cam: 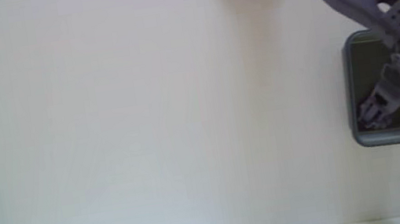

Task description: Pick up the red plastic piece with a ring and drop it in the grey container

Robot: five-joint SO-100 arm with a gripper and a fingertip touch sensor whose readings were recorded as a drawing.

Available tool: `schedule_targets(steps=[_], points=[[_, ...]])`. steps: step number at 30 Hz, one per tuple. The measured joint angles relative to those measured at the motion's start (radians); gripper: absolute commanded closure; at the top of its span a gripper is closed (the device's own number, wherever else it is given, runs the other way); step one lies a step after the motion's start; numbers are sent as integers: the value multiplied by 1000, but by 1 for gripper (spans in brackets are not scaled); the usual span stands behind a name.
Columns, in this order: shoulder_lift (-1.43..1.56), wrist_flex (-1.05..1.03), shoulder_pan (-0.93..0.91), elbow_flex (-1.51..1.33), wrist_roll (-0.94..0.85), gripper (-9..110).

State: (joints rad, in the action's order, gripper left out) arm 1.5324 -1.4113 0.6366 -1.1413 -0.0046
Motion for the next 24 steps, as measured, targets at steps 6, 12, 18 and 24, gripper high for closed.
schedule_targets(steps=[6, 12, 18, 24], points=[[0, 0, 0, 0, 0, -9], [0, 0, -3, -15, 0, -9], [37, 0, -6, -49, 0, -9], [92, 2, -48, -98, 0, -9]])
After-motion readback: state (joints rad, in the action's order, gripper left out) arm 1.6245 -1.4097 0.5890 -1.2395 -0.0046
